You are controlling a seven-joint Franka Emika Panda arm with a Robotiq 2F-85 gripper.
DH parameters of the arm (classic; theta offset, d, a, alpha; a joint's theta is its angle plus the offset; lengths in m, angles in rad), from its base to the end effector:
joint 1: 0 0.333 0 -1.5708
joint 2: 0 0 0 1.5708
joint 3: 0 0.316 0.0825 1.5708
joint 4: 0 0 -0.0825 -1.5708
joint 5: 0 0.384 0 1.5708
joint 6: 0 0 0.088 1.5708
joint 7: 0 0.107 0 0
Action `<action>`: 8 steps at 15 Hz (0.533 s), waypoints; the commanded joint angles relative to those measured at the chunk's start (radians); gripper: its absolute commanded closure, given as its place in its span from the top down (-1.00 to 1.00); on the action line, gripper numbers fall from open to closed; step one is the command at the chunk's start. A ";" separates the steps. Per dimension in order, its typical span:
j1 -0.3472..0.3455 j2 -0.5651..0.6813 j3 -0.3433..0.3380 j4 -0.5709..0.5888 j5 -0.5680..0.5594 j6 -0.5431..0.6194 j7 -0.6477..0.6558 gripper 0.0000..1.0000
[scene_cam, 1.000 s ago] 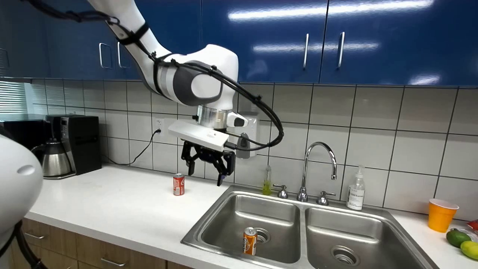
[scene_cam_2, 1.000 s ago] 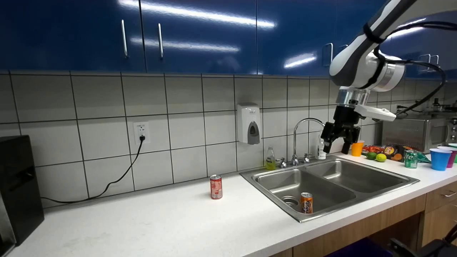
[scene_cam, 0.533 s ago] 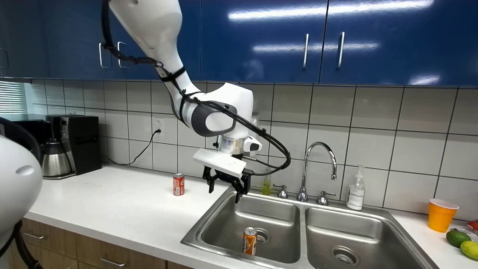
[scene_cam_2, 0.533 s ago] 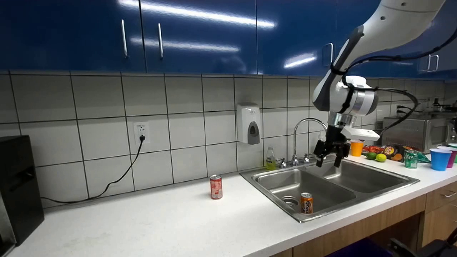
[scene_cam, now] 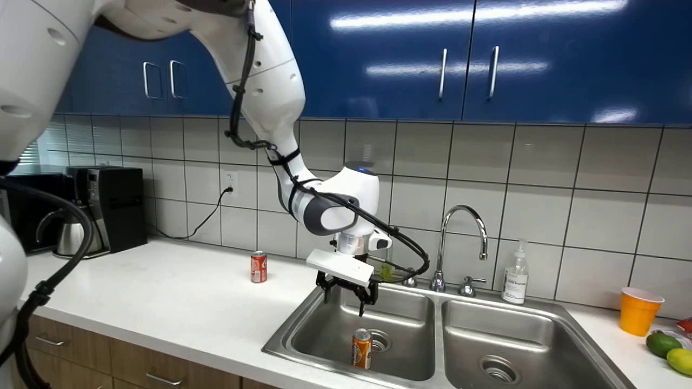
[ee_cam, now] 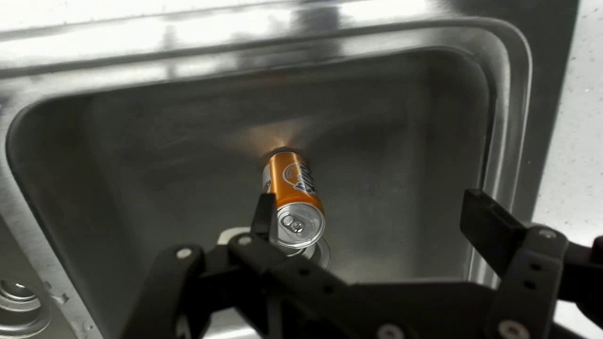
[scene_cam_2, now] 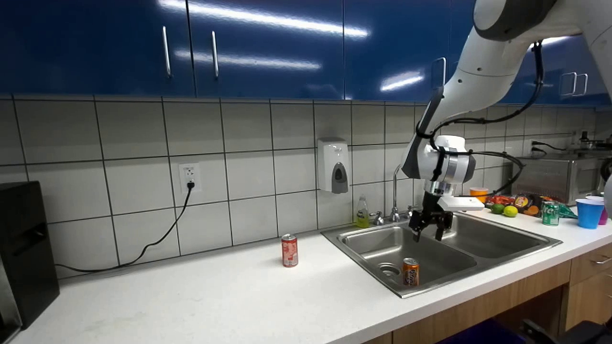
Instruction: Move the can from the sink to the left counter
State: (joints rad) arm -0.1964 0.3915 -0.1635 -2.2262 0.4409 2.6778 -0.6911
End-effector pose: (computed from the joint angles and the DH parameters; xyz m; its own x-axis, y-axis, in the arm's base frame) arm 0.5124 -0.2083 0.2031 0.9895 -0.0488 0.1360 -0.0362 -0.9950 -0.0934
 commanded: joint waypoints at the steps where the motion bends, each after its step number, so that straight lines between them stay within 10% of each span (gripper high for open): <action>1: -0.098 0.117 0.081 0.116 -0.052 0.035 0.018 1.00; 8: -0.179 0.248 0.138 0.222 -0.145 0.085 0.052 1.00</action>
State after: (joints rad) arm -0.3242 0.5873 -0.0678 -2.0588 0.3453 2.7398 -0.6744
